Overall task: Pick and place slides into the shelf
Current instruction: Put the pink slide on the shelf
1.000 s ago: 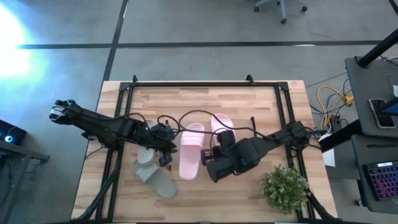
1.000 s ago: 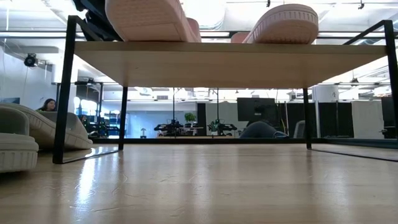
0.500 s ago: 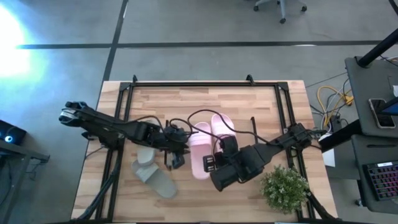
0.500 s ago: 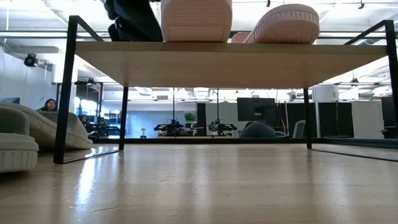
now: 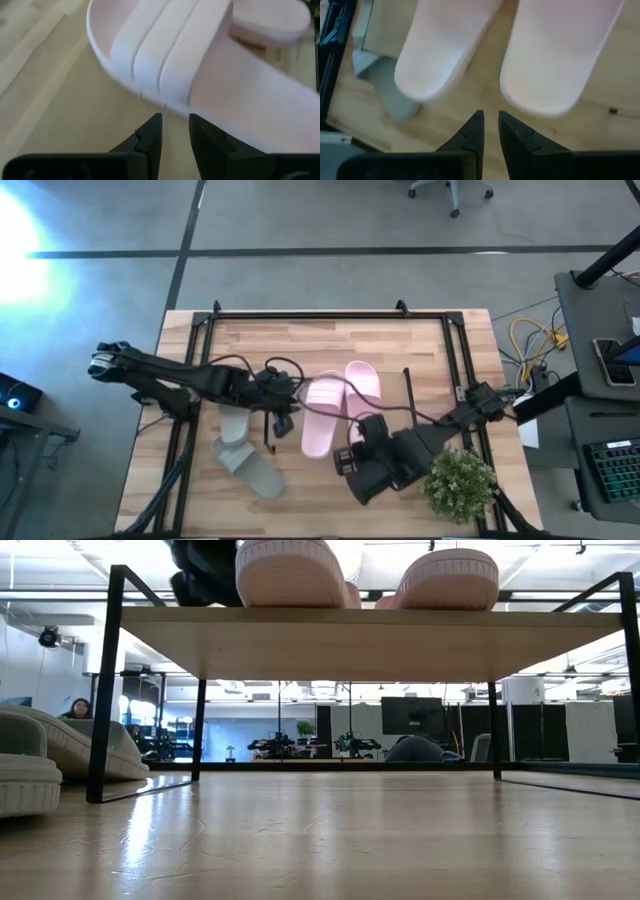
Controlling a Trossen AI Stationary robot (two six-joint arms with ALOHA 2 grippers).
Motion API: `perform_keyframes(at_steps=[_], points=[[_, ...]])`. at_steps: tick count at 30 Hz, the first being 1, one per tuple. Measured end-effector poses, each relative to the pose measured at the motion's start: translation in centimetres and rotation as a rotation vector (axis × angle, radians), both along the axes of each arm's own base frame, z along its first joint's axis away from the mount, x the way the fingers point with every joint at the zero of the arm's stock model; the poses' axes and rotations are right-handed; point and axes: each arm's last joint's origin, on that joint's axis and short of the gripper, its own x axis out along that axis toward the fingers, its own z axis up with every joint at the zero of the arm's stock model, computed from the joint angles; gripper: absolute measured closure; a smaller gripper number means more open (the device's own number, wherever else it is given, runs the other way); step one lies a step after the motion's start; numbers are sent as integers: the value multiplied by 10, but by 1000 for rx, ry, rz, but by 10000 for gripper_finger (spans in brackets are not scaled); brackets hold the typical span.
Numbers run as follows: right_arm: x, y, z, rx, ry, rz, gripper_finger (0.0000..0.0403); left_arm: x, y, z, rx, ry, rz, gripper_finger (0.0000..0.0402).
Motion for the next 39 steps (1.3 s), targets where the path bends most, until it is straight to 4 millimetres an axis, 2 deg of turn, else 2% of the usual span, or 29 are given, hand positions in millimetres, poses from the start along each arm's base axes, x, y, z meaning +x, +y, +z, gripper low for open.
perform_keyframes(at_steps=[4, 7, 12, 14, 22, 28, 39], points=[[-3, 4, -4, -46, -32, -45, 353, -12, -11, 3, -49, -5, -20, 320], [2, -9, -9, -83, -30, -84, 353, -14, -24, 6, -93, -41, -40, 320], [9, -25, -33, -47, 140, -50, 353, -14, -48, 12, -147, -123, -106, 320], [8, -25, -42, -55, 165, -73, 353, -12, -56, 11, -170, -134, -117, 320], [3, -22, -56, -50, 221, -86, 353, -2, -77, -6, -184, -86, -141, 320], [2, -22, -57, -47, 229, -85, 353, 9, -87, -18, -206, -68, -159, 320], [-5, -10, -57, -39, 221, -86, 353, 19, -88, -22, -194, -100, -172, 320]])
